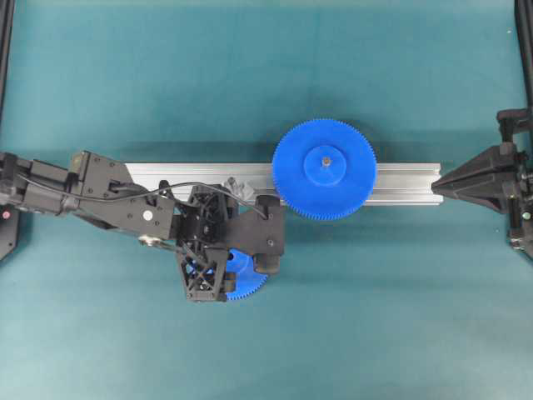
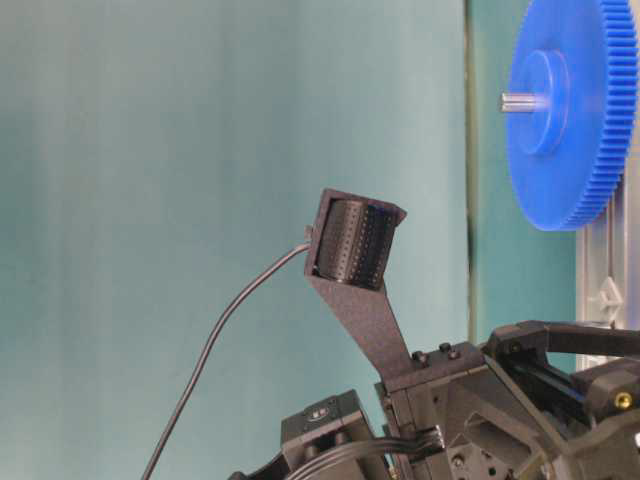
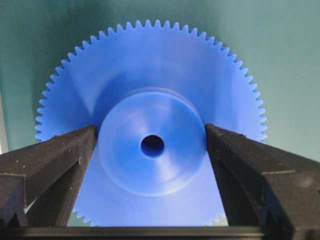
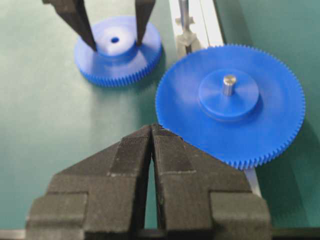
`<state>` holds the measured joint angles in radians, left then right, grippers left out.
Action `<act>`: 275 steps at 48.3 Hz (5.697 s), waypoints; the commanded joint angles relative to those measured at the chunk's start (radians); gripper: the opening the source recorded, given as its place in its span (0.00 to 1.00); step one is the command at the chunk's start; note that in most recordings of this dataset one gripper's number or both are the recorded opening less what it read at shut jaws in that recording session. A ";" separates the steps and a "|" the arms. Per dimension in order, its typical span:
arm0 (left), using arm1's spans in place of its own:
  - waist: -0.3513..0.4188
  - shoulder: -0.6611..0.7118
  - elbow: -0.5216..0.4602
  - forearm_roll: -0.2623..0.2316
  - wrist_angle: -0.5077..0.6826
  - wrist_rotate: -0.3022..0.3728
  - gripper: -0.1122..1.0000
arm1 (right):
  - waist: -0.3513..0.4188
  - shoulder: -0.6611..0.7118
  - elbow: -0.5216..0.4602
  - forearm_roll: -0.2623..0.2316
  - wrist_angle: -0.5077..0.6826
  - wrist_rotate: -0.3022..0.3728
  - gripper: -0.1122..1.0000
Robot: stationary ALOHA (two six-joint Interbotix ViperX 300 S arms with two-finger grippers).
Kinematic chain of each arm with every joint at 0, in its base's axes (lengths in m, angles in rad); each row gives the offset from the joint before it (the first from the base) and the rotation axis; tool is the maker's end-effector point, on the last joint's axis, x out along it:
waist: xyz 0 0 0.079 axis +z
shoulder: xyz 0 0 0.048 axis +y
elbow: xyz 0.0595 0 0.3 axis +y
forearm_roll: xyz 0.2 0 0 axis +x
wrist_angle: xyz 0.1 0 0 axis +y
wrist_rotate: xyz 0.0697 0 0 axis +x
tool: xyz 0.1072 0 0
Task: Insert the small gear onto the shaft.
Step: 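Lift the small blue gear off the table with the left gripper, then carry the gear toward the empty left shaft beside the large gear, then align the gear bore with the shaft and push it down, meshing teeth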
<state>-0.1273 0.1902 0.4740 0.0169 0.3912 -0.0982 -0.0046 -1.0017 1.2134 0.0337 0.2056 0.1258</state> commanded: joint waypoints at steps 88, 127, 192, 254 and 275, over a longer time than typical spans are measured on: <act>0.160 -0.334 0.032 0.003 0.006 0.190 0.74 | -0.064 -0.084 0.003 0.002 0.018 0.009 0.19; 0.224 -0.224 0.046 0.003 -0.037 0.218 0.74 | -0.074 -0.104 0.009 0.002 0.017 0.009 0.19; 0.224 -0.195 -0.020 0.005 0.175 0.285 0.74 | -0.080 -0.110 0.021 0.000 0.011 0.009 0.19; 0.224 -0.225 -0.043 0.005 0.235 0.288 0.87 | -0.080 -0.109 0.021 0.002 0.009 0.009 0.19; 0.259 -0.244 -0.069 0.006 0.233 0.291 0.88 | -0.081 -0.109 0.028 0.002 0.009 0.009 0.19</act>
<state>0.1289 -0.0307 0.4264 0.0199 0.6274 0.1963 -0.0828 -1.1183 1.2502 0.0337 0.2255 0.1258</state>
